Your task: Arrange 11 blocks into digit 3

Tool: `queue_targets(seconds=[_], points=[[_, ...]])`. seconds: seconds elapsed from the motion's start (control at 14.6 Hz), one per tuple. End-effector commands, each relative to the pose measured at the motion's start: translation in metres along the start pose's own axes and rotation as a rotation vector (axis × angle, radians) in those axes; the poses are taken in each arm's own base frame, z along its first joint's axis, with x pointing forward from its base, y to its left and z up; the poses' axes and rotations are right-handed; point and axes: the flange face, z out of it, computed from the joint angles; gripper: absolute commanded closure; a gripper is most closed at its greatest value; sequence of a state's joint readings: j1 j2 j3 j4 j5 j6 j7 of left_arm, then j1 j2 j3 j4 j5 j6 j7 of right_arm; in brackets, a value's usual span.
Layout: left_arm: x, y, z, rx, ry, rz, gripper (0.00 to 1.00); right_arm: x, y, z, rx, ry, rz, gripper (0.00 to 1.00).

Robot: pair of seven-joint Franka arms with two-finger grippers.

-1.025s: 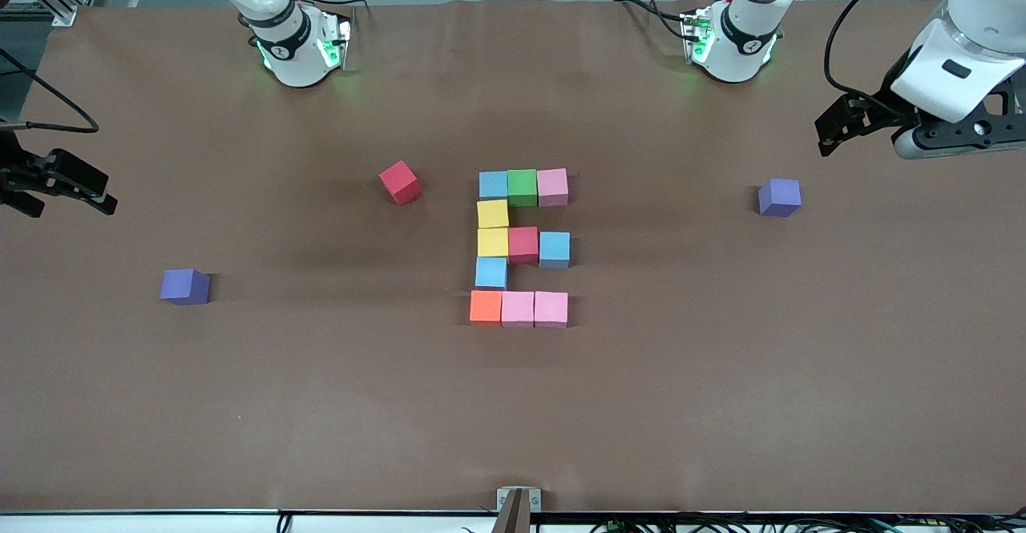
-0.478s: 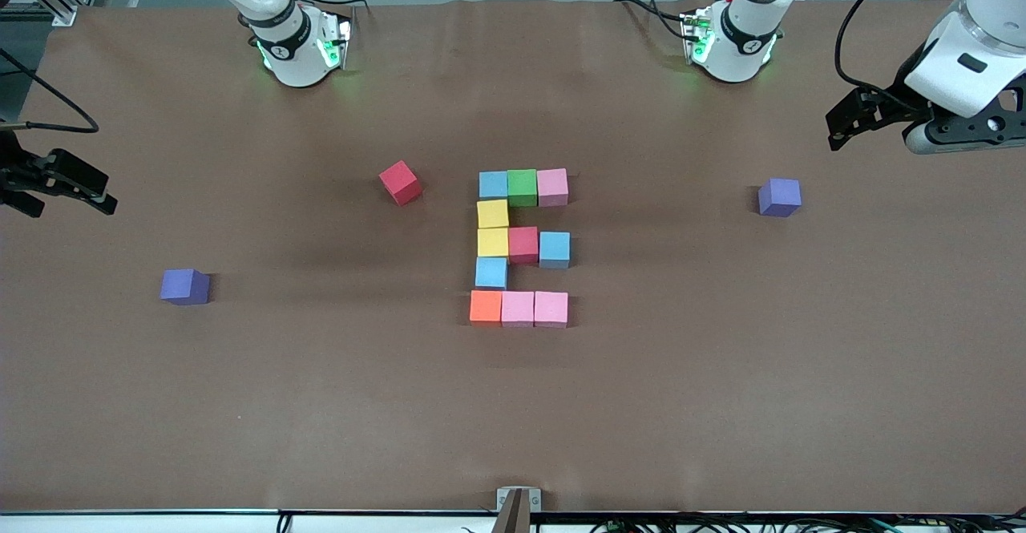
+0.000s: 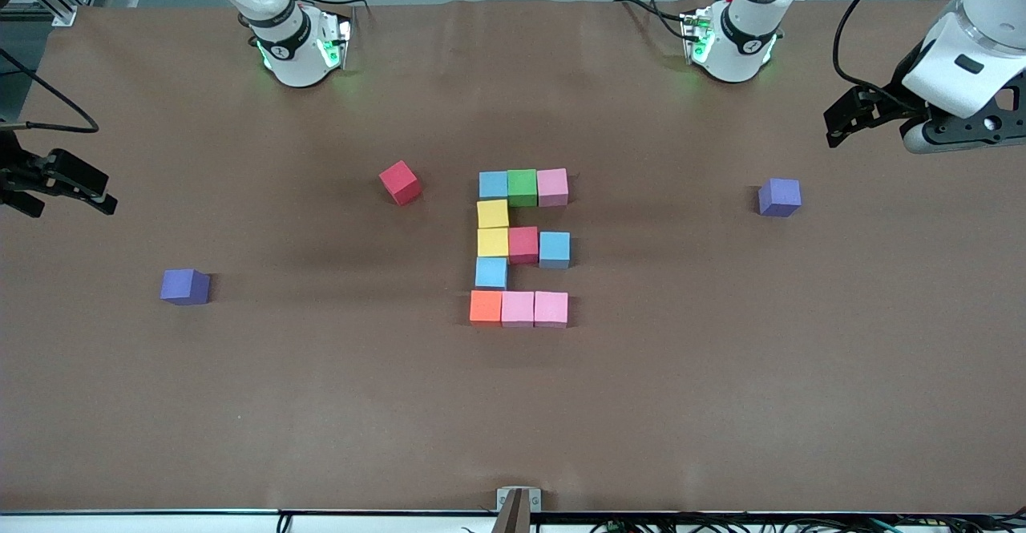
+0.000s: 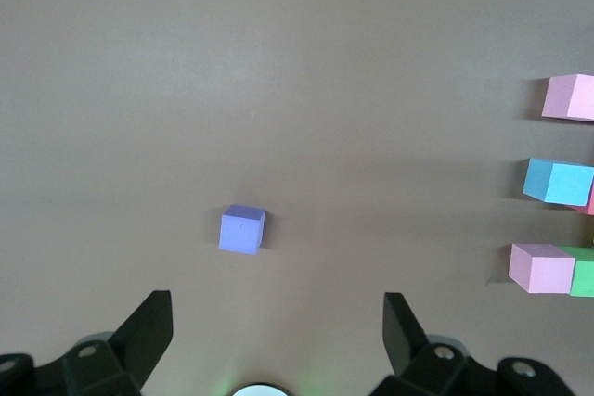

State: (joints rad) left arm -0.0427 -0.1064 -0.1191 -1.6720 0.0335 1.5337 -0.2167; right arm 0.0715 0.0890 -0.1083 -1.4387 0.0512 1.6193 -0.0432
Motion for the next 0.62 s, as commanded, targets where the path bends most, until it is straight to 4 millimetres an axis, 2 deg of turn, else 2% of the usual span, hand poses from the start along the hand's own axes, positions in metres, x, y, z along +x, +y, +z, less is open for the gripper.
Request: queue_targets(seconds=[0.0, 0.27, 0.41, 0.55], points=[[-0.011, -0.0064, -0.0147, -0.02, 0.006, 0.003, 0.0, -0.0038, -0.0004, 0.0001, -0.017, -0.001, -0.005, 0.0], [-0.0083, -0.0109, -0.0161, -0.022, 0.011, -0.007, 0.0, -0.0039, -0.0004, 0.0002, -0.017, -0.002, -0.006, 0.0], [-0.0057, -0.0117, -0.0229, -0.026, 0.026, -0.008, 0.0, -0.0038, -0.0002, 0.0001, -0.019, -0.001, -0.007, 0.0], [-0.0029, -0.0131, -0.0191, -0.024, 0.019, -0.011, 0.0, -0.0038, 0.0005, -0.0012, -0.017, 0.004, -0.005, 0.0]])
